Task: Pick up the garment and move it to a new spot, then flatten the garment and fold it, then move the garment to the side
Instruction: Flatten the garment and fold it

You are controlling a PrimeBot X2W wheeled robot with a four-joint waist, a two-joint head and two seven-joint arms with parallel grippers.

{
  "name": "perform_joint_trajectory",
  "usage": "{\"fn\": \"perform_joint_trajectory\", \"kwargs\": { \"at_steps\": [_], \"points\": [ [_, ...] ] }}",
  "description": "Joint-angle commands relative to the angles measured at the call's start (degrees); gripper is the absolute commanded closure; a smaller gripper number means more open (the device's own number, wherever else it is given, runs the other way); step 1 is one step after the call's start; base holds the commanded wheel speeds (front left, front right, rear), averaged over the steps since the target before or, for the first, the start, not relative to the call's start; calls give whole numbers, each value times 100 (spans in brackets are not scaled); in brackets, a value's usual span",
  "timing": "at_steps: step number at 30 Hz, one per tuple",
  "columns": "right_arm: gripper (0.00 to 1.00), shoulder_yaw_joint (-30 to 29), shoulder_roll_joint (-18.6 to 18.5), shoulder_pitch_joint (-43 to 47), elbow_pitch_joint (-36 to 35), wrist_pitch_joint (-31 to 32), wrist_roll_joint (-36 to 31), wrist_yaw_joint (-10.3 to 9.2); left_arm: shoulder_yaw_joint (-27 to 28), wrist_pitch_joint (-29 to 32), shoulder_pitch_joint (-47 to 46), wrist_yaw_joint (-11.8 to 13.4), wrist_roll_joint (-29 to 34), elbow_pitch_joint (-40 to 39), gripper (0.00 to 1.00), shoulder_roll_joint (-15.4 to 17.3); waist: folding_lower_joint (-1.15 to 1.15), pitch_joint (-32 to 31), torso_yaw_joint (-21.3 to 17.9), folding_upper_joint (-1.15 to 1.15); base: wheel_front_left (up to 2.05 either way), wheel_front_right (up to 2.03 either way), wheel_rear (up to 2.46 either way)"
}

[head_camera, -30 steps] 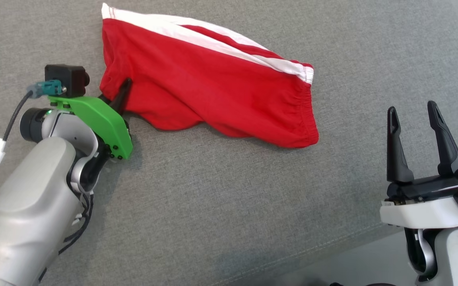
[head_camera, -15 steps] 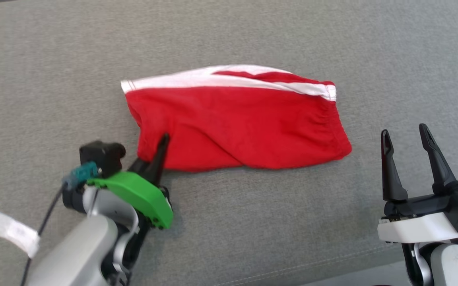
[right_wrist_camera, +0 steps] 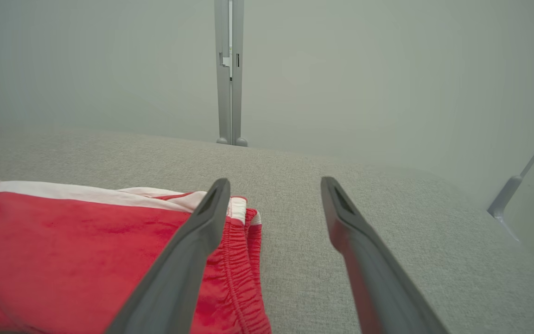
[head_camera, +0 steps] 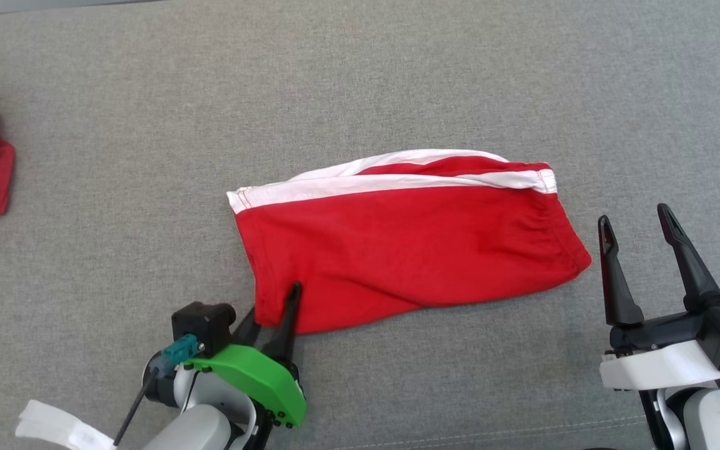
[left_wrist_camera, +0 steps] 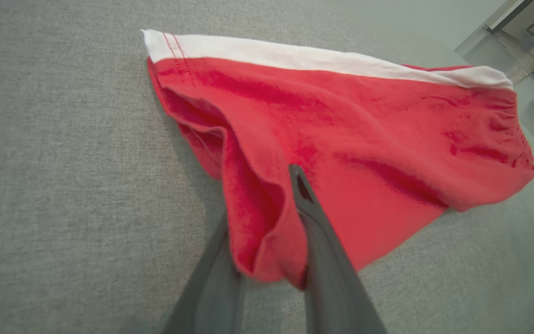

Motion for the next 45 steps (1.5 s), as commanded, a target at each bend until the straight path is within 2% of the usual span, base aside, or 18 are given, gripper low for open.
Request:
{"fn": "perform_joint_trajectory", "kwargs": {
  "at_steps": [1,3,8,11,13,19,25,32,33,36,39,40,45],
  "points": [
    [0,7,-32,66,7,-16,23,-8,-4,-49,36,2,68,47,0,-7,0,-44,21,0,0,0,0],
    [0,51,-60,43,38,-16,59,-8,-41,-205,92,39,204,191,0,-21,0,-102,-10,0,0,0,0],
    [0,315,-227,80,132,-16,240,-9,174,-535,433,376,1019,197,0,196,0,-295,-33,0,0,0,0],
    [0,395,-338,81,299,-16,333,-8,650,-538,813,491,1547,-149,0,219,0,-370,25,0,0,0,0],
    [0,395,-377,59,539,-16,356,-8,1030,-538,1126,460,1796,-360,0,173,0,-398,82,0,0,0,0],
    [0,351,-504,-405,1467,-15,281,-10,2107,-540,1829,185,2471,-804,0,-117,0,-404,314,0,0,0,0],
    [0,274,-511,-1037,2356,549,512,-8,2876,-534,2199,-368,2944,-857,0,-540,0,-367,558,0,0,0,0],
    [0,701,-937,-1606,3249,1063,1432,-10,3479,-536,2247,-948,3428,-811,0,-990,0,-315,779,0,0,0,0],
    [0,703,-1059,-1709,3496,1138,1553,-10,3644,-535,2234,-1116,3529,-769,0,-1093,0,-320,834,0,0,0,0],
    [0,828,-1119,-1830,3782,1360,1926,-9,3859,-535,2280,-1302,3667,-731,0,-1251,0,-322,880,0,0,0,0],
    [0,1245,-1137,-1868,3896,1734,2629,-4,4030,-535,2295,-1467,3801,-662,0,-1385,0,-315,915,0,0,0,0],
    [0,1245,-1137,-1868,3896,1734,2629,-4,4030,-535,2295,-1467,3801,-662,0,-1385,0,-315,915,0,0,0,0],
    [0,1848,-1326,-1918,3774,2409,3997,-2,4207,-535,2270,-1677,3959,-607,0,-1550,0,-292,949,0,0,0,0]
  ]
}}
